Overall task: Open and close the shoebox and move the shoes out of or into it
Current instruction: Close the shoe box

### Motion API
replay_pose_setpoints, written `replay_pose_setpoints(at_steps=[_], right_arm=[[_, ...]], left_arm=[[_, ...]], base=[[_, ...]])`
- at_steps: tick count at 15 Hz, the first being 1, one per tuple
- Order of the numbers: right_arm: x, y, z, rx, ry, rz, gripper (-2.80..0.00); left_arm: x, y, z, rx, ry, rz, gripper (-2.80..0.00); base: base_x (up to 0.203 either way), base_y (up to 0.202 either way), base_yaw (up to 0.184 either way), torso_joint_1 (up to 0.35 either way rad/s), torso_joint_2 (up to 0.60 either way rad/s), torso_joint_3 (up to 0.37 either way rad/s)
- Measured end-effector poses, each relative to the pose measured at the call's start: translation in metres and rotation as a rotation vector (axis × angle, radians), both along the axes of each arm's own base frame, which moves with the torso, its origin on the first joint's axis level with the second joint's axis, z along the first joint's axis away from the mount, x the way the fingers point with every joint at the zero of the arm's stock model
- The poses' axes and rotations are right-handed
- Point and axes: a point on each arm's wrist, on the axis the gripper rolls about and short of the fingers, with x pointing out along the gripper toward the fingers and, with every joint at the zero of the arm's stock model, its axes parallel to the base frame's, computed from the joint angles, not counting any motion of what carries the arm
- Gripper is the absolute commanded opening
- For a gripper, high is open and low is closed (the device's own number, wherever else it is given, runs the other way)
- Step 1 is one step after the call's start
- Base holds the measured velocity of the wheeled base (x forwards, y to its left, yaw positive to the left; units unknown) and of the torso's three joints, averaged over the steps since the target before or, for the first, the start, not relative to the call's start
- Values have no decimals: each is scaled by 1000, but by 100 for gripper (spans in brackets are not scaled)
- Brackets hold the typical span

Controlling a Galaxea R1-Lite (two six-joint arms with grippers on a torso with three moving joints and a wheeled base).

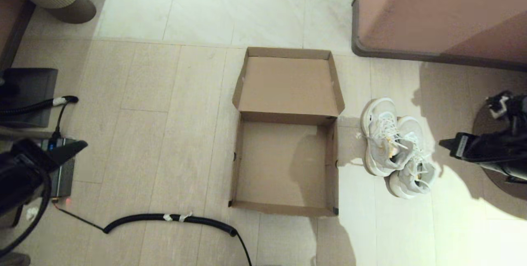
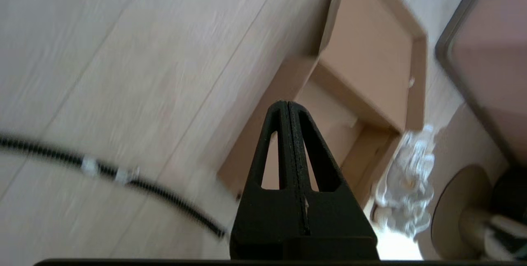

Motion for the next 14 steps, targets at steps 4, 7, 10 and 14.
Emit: replay_pose_setpoints(at_steps=[4, 7, 10, 14], right_arm=[[-84, 11, 23, -8, -57, -6, -280], [-122, 15, 24, -18, -68, -29, -280], [-125, 16, 34, -25, -113, -21, -280], [-101, 16, 45, -23, -114, -4, -280]], left_arm=[[-36, -7, -18, 58, 5, 15, -280], [-46, -8, -23, 246, 18, 9, -280], [-34, -8, -14, 380, 4, -25, -280], [-3, -13, -9, 378, 33, -98, -280]], base=[[0, 0, 0, 0, 0, 0], [0, 0, 0, 0, 0, 0], [0, 0, 0, 0, 0, 0], [0, 0, 0, 0, 0, 0]])
